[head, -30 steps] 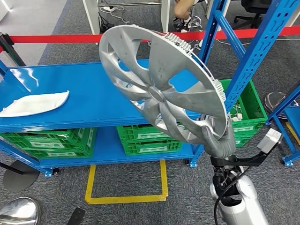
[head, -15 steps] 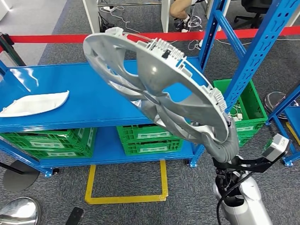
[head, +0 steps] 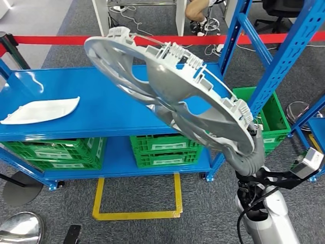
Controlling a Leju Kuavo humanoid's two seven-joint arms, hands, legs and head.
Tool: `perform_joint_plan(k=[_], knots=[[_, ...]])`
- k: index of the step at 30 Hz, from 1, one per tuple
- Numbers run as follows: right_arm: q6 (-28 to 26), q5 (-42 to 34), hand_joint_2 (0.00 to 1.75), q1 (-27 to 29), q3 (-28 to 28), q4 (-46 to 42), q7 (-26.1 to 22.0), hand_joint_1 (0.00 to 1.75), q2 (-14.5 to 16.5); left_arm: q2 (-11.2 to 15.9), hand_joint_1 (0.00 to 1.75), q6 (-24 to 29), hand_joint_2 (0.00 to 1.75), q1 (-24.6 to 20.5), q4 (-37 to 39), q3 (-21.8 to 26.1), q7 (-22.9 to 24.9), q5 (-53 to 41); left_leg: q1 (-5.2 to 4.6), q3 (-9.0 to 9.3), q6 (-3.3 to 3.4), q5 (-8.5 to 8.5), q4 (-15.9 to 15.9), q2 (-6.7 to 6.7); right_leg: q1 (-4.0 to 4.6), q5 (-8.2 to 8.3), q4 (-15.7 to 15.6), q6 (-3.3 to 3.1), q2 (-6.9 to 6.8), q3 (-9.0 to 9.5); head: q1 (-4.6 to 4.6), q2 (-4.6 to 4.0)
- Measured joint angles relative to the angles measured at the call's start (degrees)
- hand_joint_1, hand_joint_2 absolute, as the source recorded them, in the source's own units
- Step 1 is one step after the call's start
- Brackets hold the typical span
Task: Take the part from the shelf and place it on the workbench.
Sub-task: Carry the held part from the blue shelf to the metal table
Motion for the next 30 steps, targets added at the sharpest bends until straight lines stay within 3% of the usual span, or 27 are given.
perform_joint_plan(k=[2, 3, 4, 6, 8, 11, 12, 13, 15, 17, 19, 21, 23, 24, 26, 28, 30], knots=[[0.1, 0.0, 1.75, 0.0, -0.2, 0.0, 0.0, 1.75, 0.0, -0.1, 0.00, 0.3, 1.75, 0.0, 0.0, 0.2, 0.3, -0.1, 0.20, -0.10, -0.13, 0.09, 0.0, 0.07, -0.19, -2.21, 5.8, 0.43, -0.04, -1.83, -0.01, 0.00], [0.2, 0.1, 1.75, 0.1, -0.2, 0.0, 0.0, 1.75, 0.0, -0.1, 0.00, 0.3, 1.75, 0.1, 0.0, 0.3, 0.3, -0.1, 0.36, -0.15, -0.27, 0.16, 0.0, 0.08, -0.31, -1.80, 6.0, 0.68, -0.07, -1.45, 0.01, 0.00], [0.2, 0.1, 1.75, 0.1, -0.3, 0.0, -0.1, 1.75, 0.0, -0.2, 0.00, 0.3, 1.75, 0.1, 0.0, 0.4, 0.4, -0.1, 0.59, -0.19, -0.51, 0.21, 0.1, 0.06, -0.48, -0.40, 3.8, 0.93, -0.12, 0.09, -0.01, -0.01], [0.2, 0.4, 1.75, -0.2, -0.4, 0.0, -0.4, 1.75, 0.0, -0.2, 0.00, 0.5, 1.75, 0.1, 0.0, 0.6, 0.4, -0.1, 0.88, -0.39, -1.35, 0.17, 0.4, -0.04, -0.85, 2.35, -3.8, 1.73, -0.22, 4.96, 0.17, -0.01], [0.1, 0.8, 1.75, -0.4, -0.5, 0.0, -0.6, 1.75, 0.0, -0.1, 0.00, 0.8, 1.75, 0.1, 0.0, 0.6, 0.3, -0.2, 0.76, -0.72, -2.29, 0.24, 0.9, -0.18, -1.00, 3.02, -8.2, 1.67, -0.11, 7.69, 0.34, -0.01], [0.0, 1.1, 1.75, -0.5, -0.6, 0.0, -0.8, 1.75, 0.0, -0.1, 0.00, 0.7, 1.75, 0.2, 0.0, 0.7, 0.3, -0.2, 0.74, -1.31, -3.33, 0.62, 1.2, -0.28, -0.90, 3.08, -8.3, -0.03, 0.08, 6.95, 0.14, -0.01], [0.0, 1.2, 1.75, -0.5, -0.7, 0.0, -0.8, 1.75, 0.0, -0.2, 0.00, 0.7, 1.75, 0.2, 0.0, 0.7, 0.3, -0.2, 0.80, -1.77, -3.57, -0.13, 1.8, -0.23, -0.88, 3.36, -8.2, -0.63, 0.09, 6.52, 0.02, 0.00], [0.0, 1.2, 1.75, -0.6, -0.7, 0.0, -0.8, 1.75, 0.0, -0.2, 0.00, 0.6, 1.75, 0.2, 0.0, 0.7, 0.3, -0.2, 0.83, -2.55, -3.71, -1.68, 3.5, -0.19, -0.86, 3.68, -8.2, -1.22, 0.07, 6.09, -0.08, -0.01], [0.1, 1.4, 1.75, -0.7, -0.8, 0.0, -0.8, 1.75, 0.0, -0.3, 0.00, 0.6, 1.75, 0.1, 0.0, 0.7, 0.3, -0.3, 0.74, -5.09, -3.77, -6.42, 10.1, -0.12, -0.65, 4.35, -8.2, -2.21, -0.01, 5.19, -0.28, 0.00], [0.3, 1.7, 1.75, -0.7, -0.8, 0.0, -1.0, 1.75, 0.0, -0.3, 0.00, 0.7, 1.75, 0.1, 0.0, 0.7, 0.3, -0.5, 0.58, -7.15, -3.59, -9.45, 16.7, -0.12, -0.30, 5.02, -8.2, -2.75, -0.08, 4.24, -0.33, 0.00], [0.6, 2.2, 1.75, -0.7, -0.8, 0.0, -1.2, 1.75, 0.0, -0.3, 0.00, 0.9, 1.75, 0.1, 0.0, 0.7, 0.2, -0.9, 0.41, -6.15, -3.13, -8.33, 16.9, -0.12, 0.00, 5.73, -8.2, -2.84, -0.07, 3.33, -0.32, -0.01], [0.8, 2.9, 1.75, -0.8, -0.9, 0.0, -1.7, 1.75, 0.0, -0.3, 0.00, 1.3, 1.75, 0.0, 0.0, 0.7, -0.2, -1.2, 0.12, -1.54, -2.42, -5.34, 10.3, -0.13, 0.20, 6.41, -8.2, -2.56, -0.02, 2.64, -0.34, 0.00], [1.0, 3.5, 1.75, -0.9, -0.9, 0.0, -2.1, 1.75, 0.0, -0.3, 0.00, 1.7, 1.75, -0.2, 0.0, 0.7, -0.6, -1.3, -0.21, 2.64, -1.88, -4.20, 3.4, -0.16, 0.38, 7.17, -8.2, -1.97, -0.03, 2.15, -0.34, -0.01], [1.1, 3.7, 1.75, -0.9, -0.9, 0.0, -2.1, 1.75, 0.0, -0.3, 0.00, 1.8, 1.75, -0.4, 0.0, 0.7, -0.7, -1.4, -0.36, 3.36, -1.73, -4.26, 1.8, -0.20, 0.42, 7.61, -8.2, -1.64, -0.08, 1.96, -0.33, -0.01], [1.1, 3.9, 1.75, -0.9, -0.9, 0.0, -2.2, 1.75, 0.0, -0.3, 0.00, 1.9, 1.75, -0.4, 0.0, 0.7, -0.8, -1.4, -0.43, 3.02, -1.26, -3.70, 1.0, -0.19, 0.30, 8.50, -8.6, -0.95, -0.09, 1.62, -0.34, -0.01], [1.2, 4.0, 1.75, -0.9, -0.9, 0.0, -2.2, 1.75, 0.0, -0.4, 0.00, 1.9, 1.75, -0.2, 0.0, 0.7, -0.9, -1.4, -0.31, 2.25, -0.47, -2.62, 0.7, 0.00, 0.20, 6.85, -7.4, -0.34, -0.10, 0.76, -0.19, -0.01], [1.2, 4.0, 1.75, -0.9, -1.0, 0.0, -2.3, 1.75, 0.0, -0.3, 0.00, 1.8, 1.75, -0.2, 0.0, 0.7, -0.9, -1.4, -0.24, 1.09, 0.13, -1.53, 0.6, 0.14, 0.21, 1.79, -1.9, 0.09, -0.14, -0.93, 0.00, -0.01]])
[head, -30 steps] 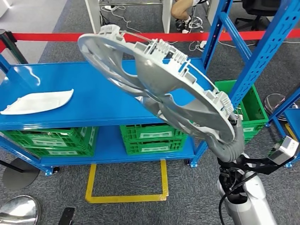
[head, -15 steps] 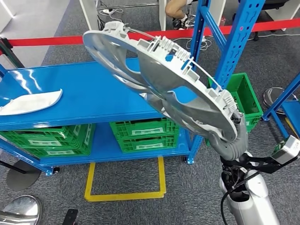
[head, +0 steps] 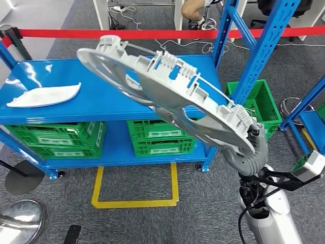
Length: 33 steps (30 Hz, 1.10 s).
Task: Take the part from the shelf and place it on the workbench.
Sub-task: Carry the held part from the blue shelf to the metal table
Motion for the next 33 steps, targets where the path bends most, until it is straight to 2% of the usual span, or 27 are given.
perform_joint_plan(k=[1, 2, 3, 4, 5, 6, 7, 8, 9, 10, 12, 13, 15, 16, 17, 18, 19, 20, 22, 24, 25, 27, 28, 29, 30, 32, 33], knots=[[0.0, 0.0, 1.75, 0.0, 0.0, 0.0, 0.0, 1.75, 0.0, 0.0, 0.00, 0.0, 1.75, 0.0, 0.0, 0.0, 0.0, 0.0, -0.03, -0.63, 0.16, 0.51, 0.0, 0.01, 0.00, -2.54, 3.8, 0.15, 0.00, -0.83, 0.04, 0.00], [0.0, 0.0, 1.75, 0.0, 0.0, 0.0, 0.0, 1.75, 0.0, 0.0, 0.00, -0.1, 1.75, 0.0, 0.0, 0.0, 0.0, 0.0, -0.08, -1.31, 0.20, 1.04, 0.0, 0.02, 0.00, -4.08, 7.1, 0.25, 0.00, -1.36, 0.04, 0.01], [0.0, 0.0, 1.75, 0.0, 0.0, 0.0, 0.0, 1.75, 0.0, 0.0, 0.00, -0.2, 1.75, 0.0, 0.0, 0.0, 0.0, 0.0, -0.13, -2.01, 0.19, 1.58, 0.1, 0.03, 0.02, -4.35, 9.2, 0.29, 0.00, -1.22, 0.05, 0.01], [0.0, 0.0, 1.75, 0.0, 0.0, 0.0, 0.0, 1.75, 0.0, 0.0, 0.00, -0.2, 1.75, 0.0, 0.0, 0.0, 0.0, 0.0, -0.17, -2.64, 0.14, 2.07, 0.1, 0.03, 0.04, -3.48, 9.3, 0.24, 0.00, -0.30, 0.04, 0.01], [0.0, 0.0, 1.75, 0.0, 0.0, 0.0, 0.0, 1.75, 0.0, 0.0, 0.00, -0.2, 1.75, 0.0, 0.0, 0.0, 0.0, 0.0, -0.19, -3.26, 0.05, 2.57, 0.1, 0.01, 0.07, -1.93, 7.6, 0.10, 0.00, 1.59, 0.04, 0.01], [0.1, 0.0, 1.75, -0.1, 0.0, 0.0, 0.0, 1.75, 0.0, 0.0, 0.00, -0.2, 1.75, 0.0, 0.0, 0.0, 0.0, 0.0, -0.20, -3.76, -0.09, 3.05, 0.2, -0.02, 0.11, -0.55, 4.0, -0.12, 0.00, 4.48, 0.05, 0.00], [0.1, 0.0, 1.75, -0.3, 0.0, 0.0, 0.0, 1.75, 0.0, 0.0, 0.00, -0.2, 1.75, 0.0, 0.0, 0.0, 0.0, 0.1, -0.27, -4.19, -0.31, 3.47, 0.2, -0.06, 0.22, -0.12, -0.4, -0.35, 0.01, 7.78, 0.04, 0.00], [0.2, 0.0, 1.75, -0.5, 0.0, 0.0, 0.0, 1.75, 0.0, 0.0, 0.00, -0.2, 1.75, 0.0, 0.0, 0.0, -0.1, 0.1, -0.33, -4.53, -0.58, 3.97, 0.3, -0.08, 0.33, -0.27, -4.6, -0.59, -0.01, 10.67, 0.01, 0.01], [0.2, 0.0, 1.75, -0.7, 0.0, 0.0, 0.0, 1.75, 0.0, 0.0, 0.00, -0.2, 1.75, 0.0, 0.0, 0.0, -0.1, 0.1, -0.35, -4.77, -0.89, 4.50, 0.2, -0.09, 0.48, -0.73, -7.6, -0.78, 0.01, 12.54, 0.02, 0.01], [0.3, 0.0, 1.75, -0.9, 0.0, 0.0, 0.0, 1.75, 0.0, 0.0, 0.00, -0.2, 1.75, 0.0, 0.0, 0.0, -0.2, 0.1, -0.34, -4.96, -1.22, 5.03, 0.2, -0.08, 0.65, -1.12, -9.1, -1.00, 0.03, 13.22, 0.00, 0.01], [0.4, -0.2, 1.75, -1.0, -0.1, 0.1, -0.1, 1.75, 0.0, 0.1, 0.00, -0.2, 1.75, 0.1, 0.0, 0.0, -0.5, 0.1, -0.25, -5.40, -1.92, 5.57, 0.0, -0.08, 0.62, -0.33, -9.4, -1.76, 0.00, 12.35, 0.05, 0.00], [0.5, -0.3, 1.75, -1.0, -0.1, 0.1, -0.1, 1.75, 0.0, 0.1, 0.00, -0.2, 1.75, 0.1, 0.0, 0.1, -0.7, 0.1, -0.22, -5.84, -2.31, 4.47, 0.7, -0.09, 0.50, 0.28, -9.4, -2.29, -0.05, 11.84, -0.03, -0.01], [0.7, -0.7, 1.75, -1.1, -0.2, 0.2, -0.1, 1.75, 0.0, 0.1, 0.00, -0.2, 1.75, -0.1, 0.0, 0.1, -0.9, 0.1, -0.05, -7.36, -3.03, -0.60, 5.4, -0.09, 0.27, 1.60, -9.5, -3.14, -0.18, 10.66, -0.22, 0.00], [0.8, -1.0, 1.75, -1.2, -0.4, 0.2, -0.1, 1.75, 0.0, 0.1, 0.00, -0.1, 1.75, -0.2, 0.0, 0.1, -1.0, 0.1, 0.06, -8.22, -3.34, -3.47, 9.1, -0.08, 0.26, 2.25, -9.5, -3.37, -0.20, 9.86, -0.33, 0.01], [0.9, -1.1, 1.75, -1.2, -0.5, 0.3, -0.1, 1.75, 0.0, 0.1, 0.00, -0.1, 1.75, -0.4, 0.0, 0.1, -0.9, 0.1, 0.18, -8.86, -3.56, -5.27, 12.6, -0.08, 0.25, 2.86, -9.5, -3.42, -0.23, 9.08, -0.37, 0.01], [1.0, -1.2, 1.75, -1.1, -0.6, 0.4, -0.1, 1.75, 0.0, 0.1, 0.00, 0.0, 1.75, -0.6, 0.0, 0.1, -0.9, 0.1, 0.28, -9.01, -3.73, -5.73, 15.1, -0.08, 0.22, 3.45, -9.4, -3.34, -0.24, 8.29, -0.36, 0.00], [1.1, -1.3, 1.75, -1.1, -0.8, 0.5, 0.0, 1.75, 0.0, 0.1, 0.00, 0.0, 1.75, -0.9, -0.1, 0.1, -0.9, 0.1, 0.37, -8.50, -3.86, -4.90, 16.0, -0.08, 0.17, 4.02, -9.3, -3.19, -0.24, 7.46, -0.37, -0.01], [1.1, -1.4, 1.75, -1.0, -1.0, 0.6, 0.0, 1.75, 0.0, 0.1, 0.00, 0.0, 1.75, -1.2, -0.2, 0.2, -0.9, 0.1, 0.48, -7.14, -3.95, -3.23, 15.0, -0.08, 0.09, 4.56, -9.2, -2.95, -0.24, 6.64, -0.37, -0.01], [1.1, -1.7, 1.75, -1.0, -1.6, 0.7, 0.0, 1.75, -0.1, 0.0, 0.00, 0.0, 1.75, -1.9, -0.5, 0.2, -0.9, 0.3, 0.70, -2.34, -4.08, -0.74, 8.9, -0.10, 0.03, 5.49, -8.8, -2.30, -0.23, 5.15, -0.41, 0.01], [1.2, -1.7, 1.75, -1.0, -2.5, 0.9, 0.1, 1.75, -0.1, -0.3, 0.00, 0.0, 1.75, -2.8, -0.8, 0.5, -1.2, 0.8, 0.69, 1.90, -3.54, -1.34, 2.1, -0.34, 0.13, 6.46, -8.3, -1.58, -0.27, 4.05, -0.41, 0.01], [1.2, -1.7, 1.75, -1.0, -2.9, 1.1, 0.0, 1.75, -0.1, -0.5, 0.00, 0.0, 1.75, -3.2, -0.9, 0.7, -1.3, 1.2, 0.57, 2.68, -3.13, -1.96, 0.3, -0.48, 0.17, 7.01, -8.3, -1.27, -0.30, 3.62, -0.40, 0.01], [1.4, -1.7, 1.75, -0.8, -3.6, 1.7, 0.0, 1.75, -0.1, -0.8, 0.00, 0.0, 1.75, -3.5, -1.0, 1.2, -1.5, 1.7, 0.47, 2.00, -1.97, -1.76, -0.4, -0.55, 0.04, 7.80, -8.4, -0.63, -0.30, 2.89, -0.39, 0.00], [1.4, -1.7, 1.75, -0.7, -3.9, 2.0, -0.1, 1.75, -0.1, -0.8, 0.00, 0.0, 1.75, -3.6, -1.1, 1.4, -1.5, 1.8, 0.43, 1.48, -1.34, -1.30, -0.4, -0.46, -0.04, 7.07, -8.0, -0.35, -0.30, 2.40, -0.33, 0.00], [1.4, -1.7, 1.75, -0.6, -4.2, 2.3, -0.1, 1.75, -0.1, -0.9, 0.00, 0.0, 1.75, -3.6, -1.1, 1.5, -1.6, 1.9, 0.41, 0.97, -0.71, -0.76, -0.4, -0.34, -0.08, 5.27, -6.5, -0.08, -0.31, 1.75, -0.26, -0.01], [1.5, -1.7, 1.75, -0.5, -4.4, 2.5, -0.1, 1.75, -0.1, -0.9, 0.00, 0.0, 1.75, -3.6, -1.1, 1.6, -1.6, 1.9, 0.33, 0.42, -0.24, -0.21, -0.4, -0.24, -0.09, 2.61, -3.7, 0.09, -0.32, 0.89, -0.18, -0.01], [1.6, -1.8, 1.75, -0.5, -4.7, 3.0, -0.1, 1.75, -0.1, -1.0, 0.00, 0.0, 1.75, -3.7, -1.2, 1.8, -1.7, 1.9, 0.01, -0.83, 0.25, 0.90, -0.4, -0.18, 0.01, -2.49, 4.3, 0.22, -0.32, -0.98, -0.09, 0.00], [1.6, -1.8, 1.75, -0.4, -4.8, 3.1, -0.2, 1.75, -0.1, -1.1, 0.00, 0.0, 1.75, -3.7, -1.2, 1.8, -1.7, 1.9, -0.16, -1.52, 0.35, 1.46, -0.4, -0.16, 0.09, -3.44, 7.3, 0.15, -0.30, -1.35, -0.10, 0.00]])
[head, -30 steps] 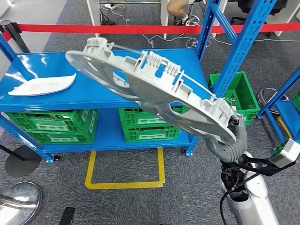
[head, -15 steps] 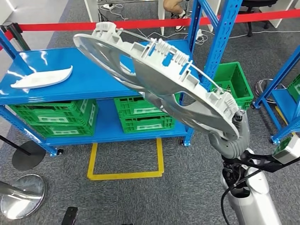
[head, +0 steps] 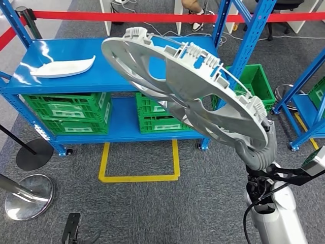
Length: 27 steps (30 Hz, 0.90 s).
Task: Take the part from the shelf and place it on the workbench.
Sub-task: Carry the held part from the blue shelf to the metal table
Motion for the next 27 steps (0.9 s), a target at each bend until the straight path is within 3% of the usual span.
perform_joint_plan(k=[1, 2, 4, 6, 8, 10, 11, 12, 14, 15, 16, 17, 20, 22, 24, 25, 27], knots=[[0.0, 0.0, 1.75, 0.0, 0.0, 0.2, 0.0, 1.75, 0.0, 0.0, 0.00, 0.0, 1.75, 0.0, 0.0, 0.0, 0.0, 0.0, -0.18, -0.68, 0.06, 0.53, 0.0, 0.02, 0.11, 0.31, 1.3, -0.19, 0.01, 0.47, -0.01, 0.00], [0.0, 0.0, 1.75, 0.0, -0.1, 0.3, 0.0, 1.75, 0.0, -0.1, 0.00, 0.0, 1.75, 0.0, -0.1, 0.0, 0.0, 0.0, -0.34, -1.29, 0.09, 1.02, 0.0, 0.02, 0.26, 1.63, 0.4, -0.52, 0.02, 1.92, -0.01, 0.00], [0.0, 0.0, 1.75, 0.0, -0.1, 0.5, 0.0, 1.75, 0.0, -0.2, 0.00, 0.0, 1.75, 0.0, -0.2, 0.1, 0.0, 0.0, -0.58, -2.27, 0.07, 1.91, 0.1, 0.02, 0.85, 4.23, -6.8, -1.96, 0.06, 7.39, -0.05, 0.00], [0.1, -0.1, 1.75, -0.3, -0.2, 0.6, 0.0, 1.75, 0.0, -0.5, 0.00, 0.0, 1.75, -0.1, -0.2, 0.2, 0.0, 0.1, -0.55, -2.99, -0.25, 2.77, 0.1, 0.06, 1.48, 4.13, -14.9, -3.14, 0.08, 12.57, -0.22, 0.01], [0.4, -0.7, 1.75, -0.5, -0.5, 0.6, 0.0, 1.75, 0.0, -0.7, 0.00, 0.0, 1.75, -0.1, -0.3, 0.4, -0.1, 0.4, -0.21, -3.56, -0.89, 3.79, -0.2, 0.12, 1.91, 3.75, -17.9, -3.22, 0.11, 13.97, -0.31, 0.01], [0.7, -1.4, 1.75, -0.5, -1.0, 0.6, 0.0, 1.75, 0.0, -0.7, 0.00, 0.0, 1.75, 0.0, -0.3, 0.8, -0.2, 0.8, -0.10, -4.04, -1.55, 3.88, -0.3, 0.07, 1.68, 4.90, -18.8, -3.31, 0.03, 13.64, -0.22, 0.01], [0.9, -1.6, 1.75, -0.5, -1.3, 0.7, 0.0, 1.75, 0.0, -0.8, 0.00, 0.0, 1.75, 0.1, -0.3, 0.9, -0.2, 0.9, -0.13, -4.46, -1.88, 2.73, 0.5, 0.04, 1.41, 5.56, -19.2, -3.51, -0.08, 13.43, -0.22, 0.00], [1.0, -1.7, 1.75, -0.5, -1.7, 0.7, 0.1, 1.75, 0.0, -0.8, 0.00, 0.1, 1.75, 0.2, -0.3, 1.0, -0.3, 0.8, -0.09, -5.24, -2.24, 0.65, 2.7, 0.01, 1.10, 6.14, -19.5, -3.64, -0.18, 13.16, -0.27, -0.01], [1.3, -1.4, 1.75, -0.5, -2.5, 0.7, 0.2, 1.75, 0.0, -0.9, 0.00, 0.3, 1.75, 0.4, -0.3, 1.1, -0.3, 0.6, 0.29, -7.46, -3.02, -4.05, 9.9, 0.00, 0.84, 6.92, -19.3, -3.69, -0.36, 12.14, -0.35, 0.00], [1.4, -0.9, 1.75, -0.4, -2.8, 0.7, 0.2, 1.75, 0.0, -0.9, 0.00, 0.4, 1.75, 0.5, -0.3, 1.2, -0.3, 0.6, 0.53, -8.33, -3.40, -5.34, 13.2, 0.01, 0.70, 7.20, -19.1, -3.57, -0.48, 11.60, -0.35, 0.00], [1.4, -0.2, 1.75, -0.3, -3.0, 0.7, 0.2, 1.75, -0.1, -0.9, 0.00, 0.6, 1.75, 0.6, -0.3, 1.3, -0.2, 0.6, 0.74, -8.49, -3.77, -5.45, 15.0, 0.04, 0.51, 7.42, -18.8, -3.40, -0.67, 11.03, -0.35, 0.00], [1.4, 0.5, 1.75, -0.1, -3.3, 0.7, 0.2, 1.75, -0.1, -0.9, 0.00, 0.7, 1.75, 0.6, -0.3, 1.4, -0.1, 0.5, 0.94, -7.75, -4.14, -4.60, 14.8, 0.09, 0.26, 7.58, -18.5, -3.20, -0.90, 10.43, -0.35, -0.01], [1.4, 2.1, 1.75, 1.1, -4.2, 0.0, -0.4, 1.75, -0.2, -1.1, 0.00, 1.0, 1.75, 0.6, -0.3, 1.4, 0.3, 0.0, 1.42, -1.22, -5.19, -1.21, 5.3, 1.77, -0.35, 7.63, -16.8, -2.14, -1.89, 8.68, -0.51, -0.01], [1.4, 2.8, 1.75, 2.2, -4.7, -0.9, -0.7, 1.75, -0.3, -1.4, 0.00, 1.1, 1.75, 0.4, -0.3, 1.4, 0.4, -0.4, 1.30, 0.88, -4.63, -1.18, 1.4, 2.66, -0.28, 7.64, -15.8, -1.24, -2.75, 7.84, -0.68, 0.01], [1.5, 3.5, 1.75, 3.1, -5.0, -1.4, -1.1, 1.75, -0.3, -1.4, 0.00, 1.2, 1.75, 0.5, -0.3, 1.4, 0.4, -0.7, 1.07, 0.32, -3.18, -1.13, 1.1, 1.87, -0.34, 7.91, -15.6, -0.51, -3.61, 7.55, -0.68, 0.01], [1.5, 3.8, 1.75, 3.5, -5.1, -1.5, -1.2, 1.75, -0.3, -1.3, 0.00, 1.3, 1.75, 0.7, -0.3, 1.4, 0.4, -0.8, 1.04, 0.06, -2.57, -0.89, 1.0, 1.41, -0.48, 7.60, -15.4, -0.17, -3.48, 7.32, -0.67, 0.00], [1.8, 4.4, 1.75, 4.0, -5.2, -1.6, -1.6, 1.75, -0.3, -1.2, 0.00, 1.4, 1.75, 0.7, -0.3, 1.5, 0.2, -0.7, 1.07, -0.43, -1.54, -0.29, 0.9, 0.55, -0.67, 5.08, -12.4, 0.24, -2.22, 5.98, -0.56, -0.01]])
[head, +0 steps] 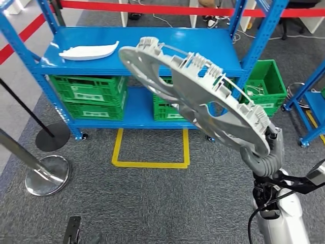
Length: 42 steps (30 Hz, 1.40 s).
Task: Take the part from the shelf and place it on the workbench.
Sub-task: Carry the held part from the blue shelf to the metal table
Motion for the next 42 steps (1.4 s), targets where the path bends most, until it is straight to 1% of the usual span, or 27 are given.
perform_joint_plan(k=[3, 4, 5, 7, 9, 11, 13, 15, 17, 19, 20, 22, 24, 25, 26, 28, 29, 31, 33, 34, 35, 36, 37, 38, 39, 41, 42], knots=[[0.1, 0.6, 1.75, 0.7, -0.3, 0.0, -0.8, 1.75, 0.0, 0.1, 0.00, -0.4, 1.75, -0.2, 0.0, 0.4, -0.4, 0.7, -0.27, -1.00, 0.79, 0.83, 0.0, -1.43, 0.09, -6.01, 11.2, -0.06, 1.76, -4.32, 0.16, -0.01], [0.0, 0.8, 1.75, 1.0, -0.4, 0.0, -1.1, 1.75, 0.0, 0.1, 0.00, -0.5, 1.75, -0.2, 0.0, 0.7, -0.4, 1.0, -0.40, -1.35, 0.84, 1.13, 0.0, -2.01, 0.13, -6.88, 13.6, -0.19, 1.90, -5.07, 0.17, -0.01], [-0.1, 1.0, 1.75, 1.3, -0.5, 0.0, -1.4, 1.75, 0.0, 0.2, 0.00, -0.7, 1.75, 0.0, 0.0, 0.8, -0.4, 1.1, -0.49, -1.65, 0.80, 1.42, 0.0, -2.63, 0.16, -6.57, 13.6, -0.37, 1.96, -4.64, 0.16, -0.01], [-0.3, 1.3, 1.75, 2.1, -0.9, -0.1, -1.9, 1.75, 0.0, 0.2, 0.00, -0.7, 1.75, 0.5, 0.0, 1.1, -0.3, 1.2, -0.52, -2.10, 0.52, 1.96, 0.1, -3.94, 0.16, -3.66, 7.1, -0.84, 2.94, -0.40, 0.17, 0.00], [-0.5, 1.5, 1.75, 2.7, -1.5, -0.3, -2.3, 1.75, 0.0, 0.4, 0.00, -0.6, 1.75, 1.0, 0.0, 1.4, -0.1, 1.3, -0.59, -2.59, -0.05, 2.48, 0.2, -5.11, 0.04, -1.76, -0.5, -1.16, 5.28, 4.07, 0.12, 0.00], [-0.7, 1.5, 1.75, 3.2, -2.2, -0.5, -2.6, 1.75, 0.0, 0.6, 0.00, -0.4, 1.75, 1.5, 0.0, 1.9, -0.1, 1.7, -0.49, -3.14, -0.82, 3.10, 0.2, -6.04, 0.16, -1.59, -2.7, -1.33, 6.20, 5.27, 0.08, 0.00], [-1.0, 1.5, 1.75, 3.7, -2.7, -0.5, -2.7, 1.75, 0.0, 0.9, 0.00, -0.4, 1.75, 2.1, 0.0, 2.6, -0.4, 2.5, -0.21, -3.51, -1.58, 3.61, 0.0, -6.59, 0.32, -1.09, -2.6, -1.82, 5.13, 5.09, 0.10, 0.00], [-1.3, 1.6, 1.75, 4.2, -3.1, -0.5, -2.6, 1.75, 0.0, 1.2, 0.00, -0.5, 1.75, 2.5, 0.0, 3.3, -0.8, 3.0, -0.36, -4.30, -2.11, 2.39, 1.3, -4.80, 0.20, -0.49, -2.8, -2.56, 3.92, 4.89, -0.19, -0.01], [-1.5, 1.7, 1.75, 4.6, -3.4, -0.6, -2.6, 1.75, 0.0, 1.3, 0.00, -0.8, 1.75, 2.5, 0.0, 3.6, -1.2, 2.9, -0.58, -6.85, -2.44, -1.71, 7.5, -2.01, 0.26, -0.02, -2.9, -3.09, 2.46, 4.49, -0.56, 0.00], [-2.0, 2.1, 1.75, 5.2, -3.7, -0.6, -2.7, 1.75, 0.0, 1.5, 0.00, -1.1, 1.75, 2.2, 0.0, 3.7, -1.5, 2.5, -0.58, -9.53, -2.60, -5.40, 15.0, -1.05, 0.49, 0.27, -2.9, -3.28, 0.83, 3.98, -0.66, 0.01], [-2.2, 2.4, 1.75, 5.6, -3.9, -0.6, -2.8, 1.75, 0.0, 1.6, 0.00, -1.2, 1.75, 2.2, 0.0, 3.7, -1.5, 2.2, -0.59, -9.66, -2.58, -5.79, 16.5, -0.93, 0.59, 0.39, -2.9, -3.31, 0.03, 3.77, -0.67, 0.00], [-2.4, 2.9, 1.75, 6.2, -4.0, -0.6, -3.0, 1.75, 0.0, 1.7, 0.00, -1.3, 1.75, 2.1, 0.0, 3.7, -1.6, 1.9, -0.70, -6.68, -2.27, -3.82, 12.9, -0.52, 0.75, 0.54, -2.9, -3.26, -1.36, 3.56, -0.67, -0.01], [-2.7, 3.1, 1.75, 6.6, -4.2, -0.8, -3.1, 1.75, 0.0, 1.8, 0.00, -1.4, 1.75, 1.9, 0.0, 3.7, -1.6, 1.5, -1.21, -1.69, -1.65, -1.18, 5.0, 1.89, 1.01, 0.58, -2.7, -3.06, -2.63, 3.49, -0.69, -0.01], [-2.9, 3.1, 1.75, 6.8, -4.4, -0.9, -3.2, 1.75, 0.0, 1.8, 0.00, -1.4, 1.75, 1.6, 0.0, 3.7, -1.6, 1.4, -1.47, -0.18, -1.25, -0.51, 2.2, 2.88, 1.21, 0.61, -2.7, -2.86, -3.23, 3.41, -0.67, 0.00], [-3.1, 3.1, 1.75, 6.9, -4.5, -1.1, -3.2, 1.75, 0.0, 1.8, 0.00, -1.4, 1.75, 1.4, 0.0, 3.7, -1.6, 1.3, -1.72, 0.62, -0.85, -0.21, 0.5, 3.58, 1.40, 0.65, -2.6, -2.63, -3.88, 3.34, -0.64, 0.01], [-3.3, 3.1, 1.75, 7.2, -4.7, -1.2, -3.3, 1.75, 0.0, 1.8, 0.00, -1.4, 1.75, 1.3, 0.0, 3.7, -1.5, 1.2, -1.85, 0.28, -0.05, 0.00, 0.0, 2.60, 1.48, 0.74, -2.6, -2.11, -5.02, 3.29, -0.54, 0.01], [-3.5, 3.1, 1.75, 7.3, -4.8, -1.3, -3.2, 1.75, 0.0, 1.8, 0.00, -1.4, 1.75, 1.4, 0.0, 3.7, -1.4, 1.0, -1.78, 0.16, 0.33, 0.20, -0.1, 2.05, 1.35, 0.52, -2.5, -1.81, -4.66, 3.19, -0.48, 0.01], [-3.9, 3.2, 1.75, 7.8, -5.0, -1.6, -3.2, 1.75, 0.0, 1.7, 0.00, -1.3, 1.75, 1.4, 0.0, 3.7, -1.1, 0.7, -1.49, -0.03, 1.11, 0.68, -0.4, 0.78, 1.08, -1.75, 0.4, -1.23, -1.52, 1.99, -0.33, 0.00], [-4.2, 3.1, 1.75, 8.6, -5.5, -2.0, -3.2, 1.75, 0.0, 1.5, 0.00, -1.3, 1.75, 1.3, 0.0, 3.7, -0.6, 0.2, -1.35, -0.32, 1.53, 0.98, -0.4, -0.64, 0.97, -5.72, 7.7, -0.93, 1.60, -1.01, -0.16, 0.00], [-4.3, 3.0, 1.75, 9.1, -5.8, -2.1, -3.2, 1.75, 0.0, 1.4, 0.00, -1.2, 1.75, 1.3, 0.0, 3.7, -0.5, 0.1, -1.35, -0.44, 1.63, 1.09, -0.4, -1.41, 0.97, -7.17, 11.3, -0.89, 1.99, -2.53, -0.13, 0.00], [-4.4, 3.0, 1.75, 9.7, -6.0, -2.2, -3.2, 1.75, 0.0, 1.4, 0.00, -1.2, 1.75, 1.4, 0.0, 3.7, -0.3, -0.1, -1.35, -0.53, 1.64, 1.18, -0.4, -2.20, 0.97, -7.71, 13.5, -0.87, 2.10, -3.43, -0.13, -0.01], [-4.4, 3.0, 1.75, 10.2, -6.1, -2.4, -3.2, 1.75, 0.0, 1.3, 0.00, -1.2, 1.75, 1.5, 0.0, 3.7, -0.2, -0.3, -1.31, -0.58, 1.57, 1.30, -0.4, -3.05, 0.93, -7.11, 13.4, -0.86, 2.16, -3.32, -0.13, -0.01], [-4.5, 3.0, 1.75, 10.5, -6.3, -2.5, -3.2, 1.75, 0.0, 1.2, 0.00, -1.2, 1.75, 1.6, 0.0, 3.6, -0.1, -0.4, -1.24, -0.61, 1.44, 1.41, -0.3, -3.90, 0.83, -5.51, 11.1, -0.86, 2.35, -2.12, -0.12, -0.01], [-4.5, 3.0, 1.75, 10.7, -6.4, -2.7, -3.2, 1.75, 0.0, 1.1, 0.00, -1.2, 1.75, 1.7, 0.0, 3.6, 0.0, -0.5, -1.15, -0.66, 1.24, 1.51, -0.3, -4.71, 0.61, -3.46, 7.3, -0.77, 3.16, -0.18, -0.11, -0.01], [-4.6, 3.0, 1.75, 10.8, -6.5, -2.9, -3.2, 1.75, 0.0, 1.1, 0.00, -1.2, 1.75, 1.7, 0.0, 3.6, 0.0, -0.6, -1.16, -0.82, 0.97, 1.62, -0.1, -5.48, 0.30, -1.95, 3.3, -0.65, 4.83, 1.78, -0.11, -0.01], [-4.6, 2.8, 1.75, 11.0, -6.7, -3.2, -3.2, 1.75, 0.0, 1.1, 0.00, -1.2, 1.75, 1.6, 0.0, 3.6, 0.0, -0.6, -1.15, -1.52, 0.36, 1.97, 0.3, -6.73, -0.20, -0.82, -1.5, -0.68, 7.54, 4.14, -0.15, 0.00], [-4.6, 2.7, 1.75, 11.1, -6.7, -3.3, -3.2, 1.75, 0.0, 1.2, 0.00, -1.1, 1.75, 1.6, 0.0, 3.6, 0.1, -0.6, -1.08, -1.96, -0.03, 2.25, 0.3, -7.38, -0.22, -1.02, -2.0, -0.92, 8.02, 4.29, -0.17, 0.01]])
